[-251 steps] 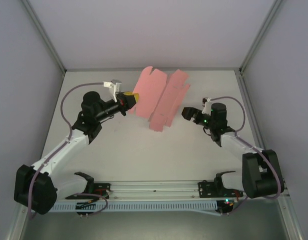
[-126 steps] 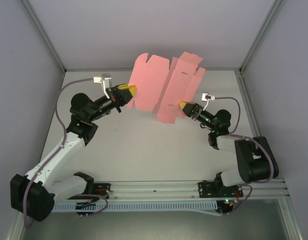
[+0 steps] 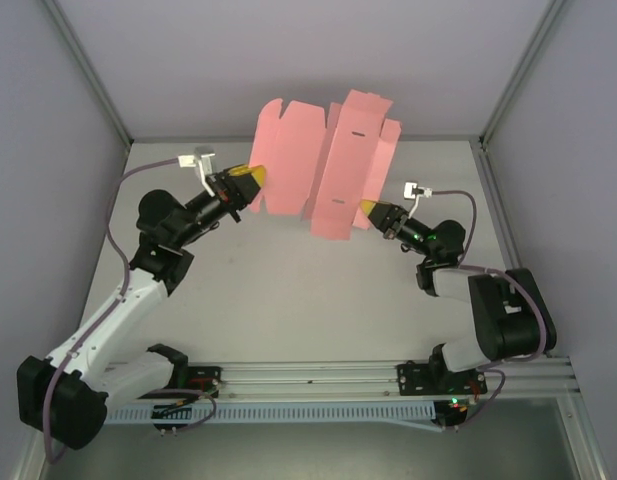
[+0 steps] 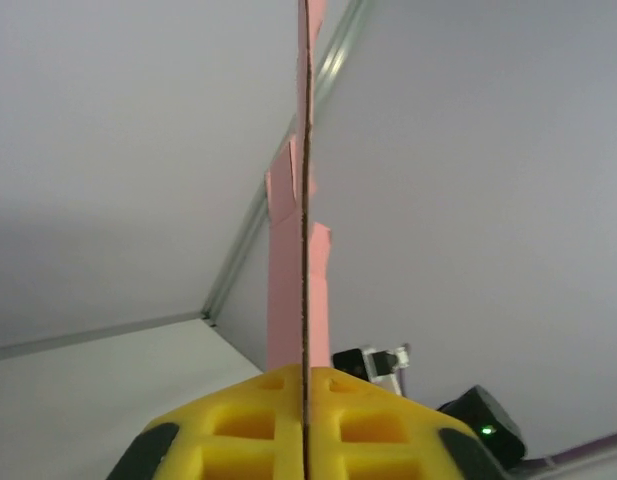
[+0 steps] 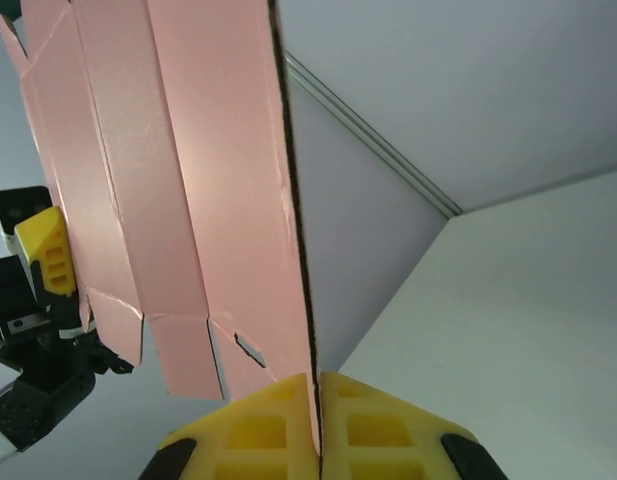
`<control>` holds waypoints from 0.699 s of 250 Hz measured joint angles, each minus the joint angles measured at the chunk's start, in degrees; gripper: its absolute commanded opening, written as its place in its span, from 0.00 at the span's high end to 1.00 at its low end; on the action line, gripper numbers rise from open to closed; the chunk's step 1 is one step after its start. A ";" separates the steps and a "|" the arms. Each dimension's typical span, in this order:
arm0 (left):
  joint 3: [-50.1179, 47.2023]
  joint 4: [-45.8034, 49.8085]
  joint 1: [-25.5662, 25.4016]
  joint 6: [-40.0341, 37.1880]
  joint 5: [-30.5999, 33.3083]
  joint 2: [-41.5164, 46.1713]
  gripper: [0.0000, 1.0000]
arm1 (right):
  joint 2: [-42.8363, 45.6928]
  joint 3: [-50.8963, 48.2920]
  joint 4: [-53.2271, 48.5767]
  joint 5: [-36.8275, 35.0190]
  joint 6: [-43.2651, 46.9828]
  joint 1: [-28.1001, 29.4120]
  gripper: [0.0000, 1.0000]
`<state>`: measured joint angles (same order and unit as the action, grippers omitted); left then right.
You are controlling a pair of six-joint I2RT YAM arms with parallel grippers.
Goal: Assemble paper box
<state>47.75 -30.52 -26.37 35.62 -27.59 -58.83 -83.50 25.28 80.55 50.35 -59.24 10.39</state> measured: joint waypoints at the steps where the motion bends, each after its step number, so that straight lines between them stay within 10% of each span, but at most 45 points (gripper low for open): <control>1: -0.04 0.11 0.00 0.00 0.15 0.07 0.71 | 0.04 0.02 -0.24 0.04 0.07 0.00 1.00; 62: -7.23 16.46 0.00 -2.75 13.77 4.17 0.01 | 8.72 11.47 -49.86 -10.05 27.45 6.19 1.00; 175: -14.03 42.71 0.00 -1.66 38.40 15.52 0.00 | 2.56 26.32 -102.55 -32.17 58.07 13.38 1.00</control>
<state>33.71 12.19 -26.37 33.95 10.81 -43.31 -80.95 51.59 -22.00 18.17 -1.17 23.77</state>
